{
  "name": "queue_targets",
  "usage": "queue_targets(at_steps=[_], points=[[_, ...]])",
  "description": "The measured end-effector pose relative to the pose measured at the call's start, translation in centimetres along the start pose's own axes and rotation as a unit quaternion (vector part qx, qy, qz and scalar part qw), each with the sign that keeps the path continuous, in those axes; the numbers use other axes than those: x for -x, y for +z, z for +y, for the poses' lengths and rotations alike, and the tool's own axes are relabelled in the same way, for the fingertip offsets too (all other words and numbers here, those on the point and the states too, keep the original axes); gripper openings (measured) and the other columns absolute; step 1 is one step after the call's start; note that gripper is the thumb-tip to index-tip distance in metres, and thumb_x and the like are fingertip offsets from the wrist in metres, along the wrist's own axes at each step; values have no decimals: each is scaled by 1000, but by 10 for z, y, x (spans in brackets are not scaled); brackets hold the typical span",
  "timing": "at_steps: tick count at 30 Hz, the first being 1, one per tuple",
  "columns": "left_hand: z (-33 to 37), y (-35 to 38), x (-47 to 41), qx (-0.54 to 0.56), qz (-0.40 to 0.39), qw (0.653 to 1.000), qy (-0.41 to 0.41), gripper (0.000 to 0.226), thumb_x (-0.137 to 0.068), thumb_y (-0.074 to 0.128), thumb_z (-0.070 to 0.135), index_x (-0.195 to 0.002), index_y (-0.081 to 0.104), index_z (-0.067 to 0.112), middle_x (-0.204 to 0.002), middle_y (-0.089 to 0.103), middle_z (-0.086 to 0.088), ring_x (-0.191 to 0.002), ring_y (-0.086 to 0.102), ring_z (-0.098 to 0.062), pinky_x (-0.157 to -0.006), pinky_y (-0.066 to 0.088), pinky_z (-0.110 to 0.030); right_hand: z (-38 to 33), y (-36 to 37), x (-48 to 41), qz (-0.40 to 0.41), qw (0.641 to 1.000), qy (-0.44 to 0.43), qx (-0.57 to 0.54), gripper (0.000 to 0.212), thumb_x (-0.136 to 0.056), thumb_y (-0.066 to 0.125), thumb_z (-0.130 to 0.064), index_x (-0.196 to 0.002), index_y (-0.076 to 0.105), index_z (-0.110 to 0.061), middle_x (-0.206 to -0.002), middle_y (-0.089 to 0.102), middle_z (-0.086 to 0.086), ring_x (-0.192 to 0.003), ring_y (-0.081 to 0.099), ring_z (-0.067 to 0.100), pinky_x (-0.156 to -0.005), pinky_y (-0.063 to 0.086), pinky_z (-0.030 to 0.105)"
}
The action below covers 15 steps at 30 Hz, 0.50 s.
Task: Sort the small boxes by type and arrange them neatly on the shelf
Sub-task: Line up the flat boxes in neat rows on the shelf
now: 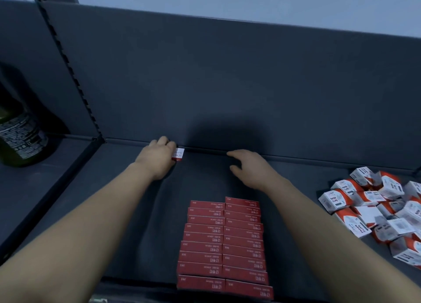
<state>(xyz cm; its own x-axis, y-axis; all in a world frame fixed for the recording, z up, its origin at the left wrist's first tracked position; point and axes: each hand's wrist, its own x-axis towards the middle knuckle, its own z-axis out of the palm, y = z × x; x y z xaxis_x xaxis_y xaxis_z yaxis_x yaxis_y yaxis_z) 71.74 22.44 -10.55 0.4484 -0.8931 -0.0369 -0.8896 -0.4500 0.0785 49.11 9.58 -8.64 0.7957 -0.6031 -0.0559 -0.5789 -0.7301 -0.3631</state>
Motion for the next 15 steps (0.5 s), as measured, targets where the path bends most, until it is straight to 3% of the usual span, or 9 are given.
queue_targets(at_steps=[3, 6, 8, 10, 15], points=[[5, -3, 3, 91, -25, 996, 5, 39, -88, 62, 37, -114, 49, 11, -114, 41, -7, -101, 51, -27, -91, 43, -35, 2, 0, 5, 0, 1000, 8, -16, 46, -95, 52, -21, -141, 45, -18, -147, 44, 3, -130, 45, 21, -109, 35, 30], [16, -5, 11, 168, -36, 985, 36, 31, -86, 63, 43, -102, 56, 18, -95, 51, 6, -86, 55, -9, -78, 40, -20, 5, 0, 12, -8, 1000, 13, -15, 45, -95, 51, -20, -140, 47, -19, -145, 47, 1, -127, 48, 19, -107, 36, 28], [25, -7, 19, 244, -32, 969, 31, 30, -85, 62, 49, -94, 63, 21, -88, 62, 6, -83, 60, -11, -74, 45, -25, 5, -2, 17, -6, 1000, 15, -14, 44, -95, 52, -20, -139, 48, -20, -145, 48, 0, -127, 48, 18, -107, 37, 28], [37, -10, 30, 311, -36, 950, 20, 21, -90, 59, 41, -90, 66, 21, -85, 65, 5, -81, 60, -14, -75, 45, -28, 5, -5, 24, -2, 1000, 17, -12, 44, -96, 51, -21, -139, 48, -20, -145, 48, 0, -128, 47, 18, -107, 36, 28], [66, -11, 55, 329, -44, 943, 19, 34, -98, 45, 36, -87, 64, 9, -72, 56, 6, -66, 49, -11, -60, 36, -24, 3, -7, 42, -1, 1000, 23, -19, 43, -97, 50, -22, -139, 48, -20, -145, 48, 0, -129, 46, 17, -105, 35, 26]])
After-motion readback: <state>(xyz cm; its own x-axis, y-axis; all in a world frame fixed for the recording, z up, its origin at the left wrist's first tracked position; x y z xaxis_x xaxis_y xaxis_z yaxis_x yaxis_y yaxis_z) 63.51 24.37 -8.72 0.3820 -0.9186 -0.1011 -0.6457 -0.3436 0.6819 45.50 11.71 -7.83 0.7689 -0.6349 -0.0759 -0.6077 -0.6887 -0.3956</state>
